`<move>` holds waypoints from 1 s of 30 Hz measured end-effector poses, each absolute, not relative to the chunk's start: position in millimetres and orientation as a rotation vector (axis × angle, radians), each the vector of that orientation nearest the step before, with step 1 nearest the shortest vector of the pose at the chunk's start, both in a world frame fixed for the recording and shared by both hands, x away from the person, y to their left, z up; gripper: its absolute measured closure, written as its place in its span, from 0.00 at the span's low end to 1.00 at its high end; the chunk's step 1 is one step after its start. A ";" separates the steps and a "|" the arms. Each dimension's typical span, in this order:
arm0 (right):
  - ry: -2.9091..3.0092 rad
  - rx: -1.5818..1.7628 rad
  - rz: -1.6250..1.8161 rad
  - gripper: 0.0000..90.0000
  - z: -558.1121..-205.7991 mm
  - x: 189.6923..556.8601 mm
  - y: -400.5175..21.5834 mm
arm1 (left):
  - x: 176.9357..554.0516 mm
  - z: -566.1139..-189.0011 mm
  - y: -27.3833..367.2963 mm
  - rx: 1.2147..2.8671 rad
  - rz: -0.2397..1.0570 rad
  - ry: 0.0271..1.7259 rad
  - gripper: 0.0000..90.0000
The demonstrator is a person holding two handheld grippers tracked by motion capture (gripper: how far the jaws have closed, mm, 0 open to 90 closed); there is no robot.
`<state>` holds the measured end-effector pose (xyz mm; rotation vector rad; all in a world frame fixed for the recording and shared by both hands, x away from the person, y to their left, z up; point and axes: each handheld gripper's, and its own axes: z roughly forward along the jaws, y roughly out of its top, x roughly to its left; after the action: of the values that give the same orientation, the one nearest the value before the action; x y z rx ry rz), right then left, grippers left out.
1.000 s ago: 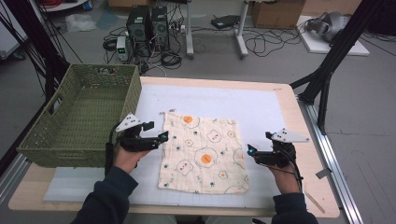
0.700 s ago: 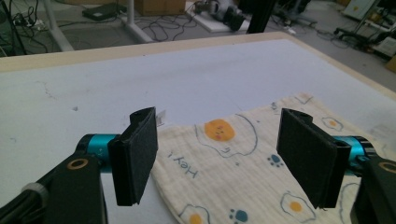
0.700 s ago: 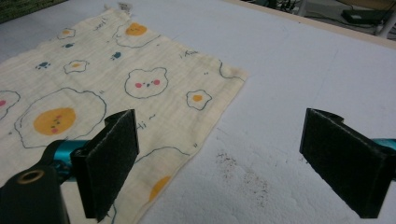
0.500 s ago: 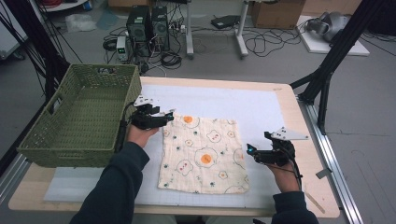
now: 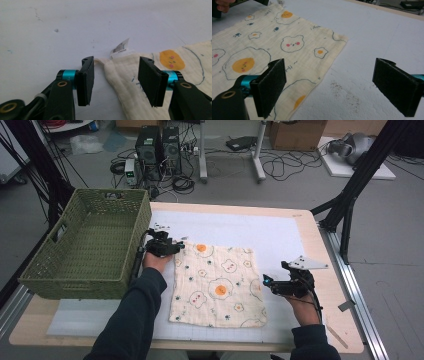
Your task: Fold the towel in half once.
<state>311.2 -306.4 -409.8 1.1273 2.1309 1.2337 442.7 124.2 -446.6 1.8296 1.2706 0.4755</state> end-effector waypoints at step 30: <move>2.231 1.259 1.124 0.37 -421.1 425.1 -282.1 | 440.0 -450.4 126.5 1.886 0.462 1.173 0.97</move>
<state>425.1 -282.1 -421.1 1.2593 2.2309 1.1244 440.0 126.5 -450.4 1.8864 1.1735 0.4617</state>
